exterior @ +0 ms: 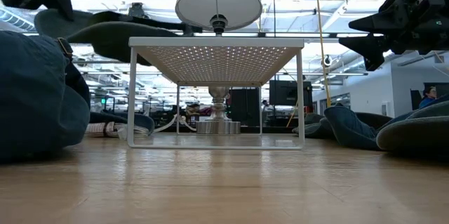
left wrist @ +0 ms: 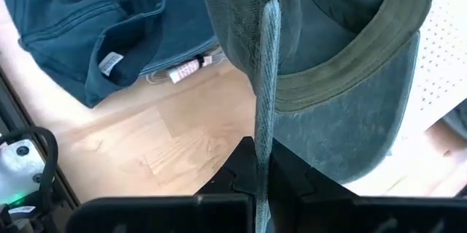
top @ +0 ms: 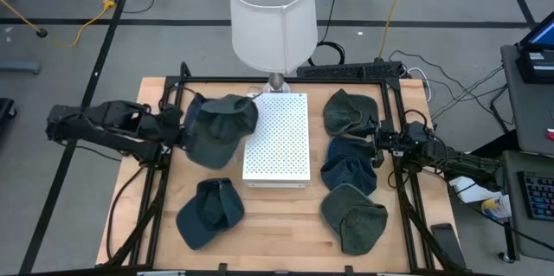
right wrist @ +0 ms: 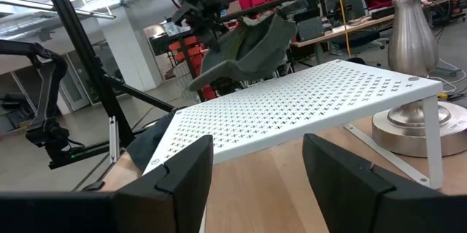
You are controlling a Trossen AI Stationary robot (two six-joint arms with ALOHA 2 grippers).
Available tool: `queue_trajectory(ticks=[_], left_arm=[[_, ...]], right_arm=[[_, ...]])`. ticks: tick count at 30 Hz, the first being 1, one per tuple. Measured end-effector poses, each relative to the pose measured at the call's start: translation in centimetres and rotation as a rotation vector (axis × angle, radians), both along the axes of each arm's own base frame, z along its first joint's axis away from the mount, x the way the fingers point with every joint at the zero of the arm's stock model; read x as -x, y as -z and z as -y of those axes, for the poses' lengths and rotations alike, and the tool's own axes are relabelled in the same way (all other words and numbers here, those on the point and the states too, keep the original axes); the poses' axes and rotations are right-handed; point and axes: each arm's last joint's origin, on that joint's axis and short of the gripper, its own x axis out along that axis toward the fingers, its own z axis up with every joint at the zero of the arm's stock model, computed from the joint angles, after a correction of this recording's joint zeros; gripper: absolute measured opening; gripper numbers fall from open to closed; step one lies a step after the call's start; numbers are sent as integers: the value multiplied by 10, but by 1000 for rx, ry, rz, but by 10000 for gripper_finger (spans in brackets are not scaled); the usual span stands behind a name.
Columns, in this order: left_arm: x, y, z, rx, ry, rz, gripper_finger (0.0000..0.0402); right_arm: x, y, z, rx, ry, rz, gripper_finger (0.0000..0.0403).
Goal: Pick & Place hat
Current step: Put the top left gray cap on the shelf
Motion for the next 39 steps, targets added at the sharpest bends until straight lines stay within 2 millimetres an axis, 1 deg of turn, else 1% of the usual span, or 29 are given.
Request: queue_trajectory(ticks=[7, 14, 20, 26, 30, 39], left_arm=[[-29, -13, 11, -33, 63, -40, 9], [-59, -37, 22, -71, 50, -63, 9], [-94, -55, 37, -98, 23, -34, 9], [-132, -65, 53, -124, -5, -9, 9], [-155, -68, 63, -153, -24, 11, 9], [-200, -58, 92, -239, -80, 58, 9]], right_arm=[[0, 0, 0, 0, 0, 0, 208], [0, 0, 0, 0, 0, 0, 208], [0, 0, 0, 0, 0, 0, 208], [0, 0, 0, 0, 0, 0, 208], [0, 0, 0, 0, 0, 0, 208], [0, 0, 0, 0, 0, 0, 208]])
